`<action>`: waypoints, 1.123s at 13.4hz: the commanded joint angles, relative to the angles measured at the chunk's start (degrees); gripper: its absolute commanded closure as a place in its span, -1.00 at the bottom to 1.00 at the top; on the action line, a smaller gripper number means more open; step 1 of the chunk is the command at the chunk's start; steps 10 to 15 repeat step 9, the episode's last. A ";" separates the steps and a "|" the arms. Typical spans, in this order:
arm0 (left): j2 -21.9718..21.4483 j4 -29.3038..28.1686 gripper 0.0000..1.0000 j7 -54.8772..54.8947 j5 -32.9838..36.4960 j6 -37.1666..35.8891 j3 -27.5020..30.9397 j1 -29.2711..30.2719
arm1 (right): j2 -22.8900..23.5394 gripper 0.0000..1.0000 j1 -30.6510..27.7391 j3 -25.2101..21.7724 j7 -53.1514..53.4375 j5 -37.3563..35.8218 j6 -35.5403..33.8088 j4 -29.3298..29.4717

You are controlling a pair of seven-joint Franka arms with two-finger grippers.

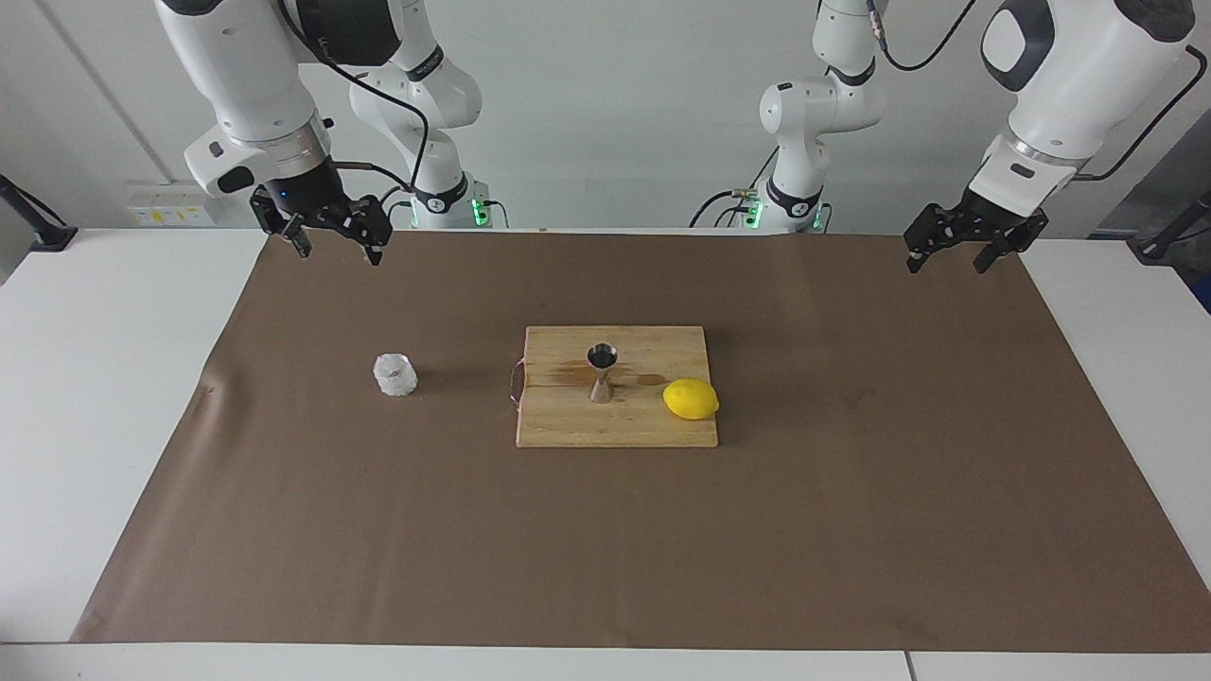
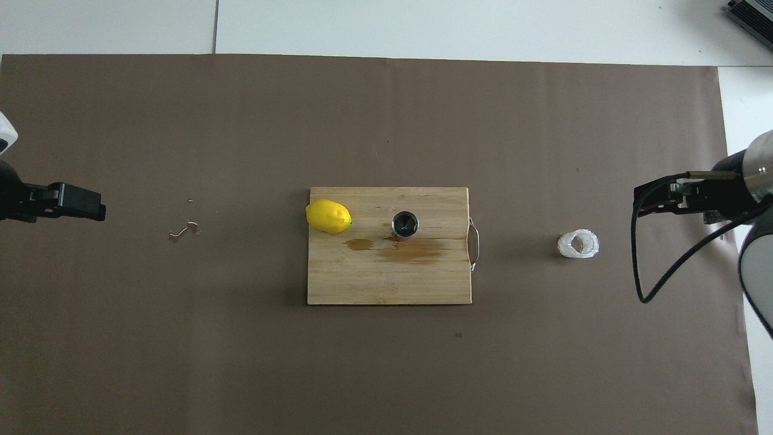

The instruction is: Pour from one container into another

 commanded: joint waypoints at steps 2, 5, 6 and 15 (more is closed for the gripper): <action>-0.25 -0.27 -1.00 0.22 0.41 0.41 0.31 -0.26 | -1.40 -1.00 -0.73 0.82 1.01 0.41 1.77 -2.31; -0.16 -0.27 -1.00 0.22 0.41 0.32 0.31 -0.43 | -1.49 -1.00 -0.99 0.82 0.75 1.38 2.03 -2.40; -0.16 -0.27 -1.00 0.22 0.41 0.32 0.31 -0.43 | -1.49 -1.00 -0.90 0.82 0.83 1.38 1.94 -2.40; -0.16 -0.27 -1.00 0.22 0.41 0.32 0.31 -0.43 | -1.49 -1.00 -0.73 0.82 1.19 1.38 2.03 -2.31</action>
